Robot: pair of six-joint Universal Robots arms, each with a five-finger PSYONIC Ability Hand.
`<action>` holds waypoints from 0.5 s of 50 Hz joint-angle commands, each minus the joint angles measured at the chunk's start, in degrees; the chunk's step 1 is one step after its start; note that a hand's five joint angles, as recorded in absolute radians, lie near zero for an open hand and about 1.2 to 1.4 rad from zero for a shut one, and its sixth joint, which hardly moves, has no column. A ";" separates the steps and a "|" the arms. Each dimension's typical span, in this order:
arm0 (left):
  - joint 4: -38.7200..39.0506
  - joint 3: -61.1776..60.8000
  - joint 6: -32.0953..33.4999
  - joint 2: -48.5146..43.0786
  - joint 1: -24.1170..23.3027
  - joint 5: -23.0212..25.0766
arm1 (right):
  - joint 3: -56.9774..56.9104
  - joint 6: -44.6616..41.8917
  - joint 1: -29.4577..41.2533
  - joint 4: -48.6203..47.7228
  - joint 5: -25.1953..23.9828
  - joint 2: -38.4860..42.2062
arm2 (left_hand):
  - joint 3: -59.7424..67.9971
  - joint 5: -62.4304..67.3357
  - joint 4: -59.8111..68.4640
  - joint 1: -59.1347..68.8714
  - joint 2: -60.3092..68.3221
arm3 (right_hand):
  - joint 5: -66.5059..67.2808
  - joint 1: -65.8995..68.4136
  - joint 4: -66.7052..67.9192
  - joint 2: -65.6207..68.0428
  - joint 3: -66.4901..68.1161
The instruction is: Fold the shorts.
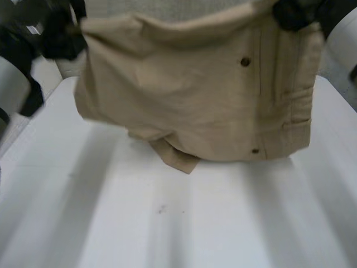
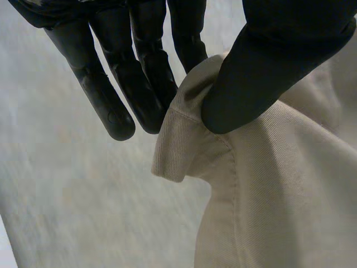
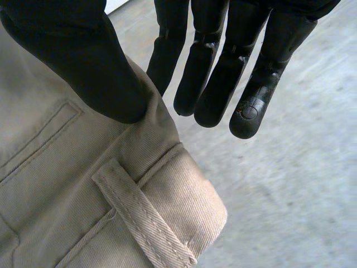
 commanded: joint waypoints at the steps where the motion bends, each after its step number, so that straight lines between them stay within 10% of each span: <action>1: -1.77 6.44 0.91 6.39 -0.25 0.13 | -1.44 0.02 0.66 2.57 2.08 -7.25 | 11.98 14.63 11.31 15.57 11.48 | 14.16 24.18 11.75 12.67 12.44; 16: -2.39 9.52 1.00 8.69 -0.16 0.31 | -2.76 -0.16 0.05 8.37 3.49 -13.32 | 11.98 14.63 11.31 15.57 11.48 | 14.16 24.18 11.75 12.67 12.44; 25: -3.79 8.99 1.17 -8.62 0.10 2.07 | -1.35 -0.16 -0.31 11.63 1.47 3.61 | 11.98 14.63 11.31 15.57 11.48 | 14.16 24.18 11.75 12.67 12.44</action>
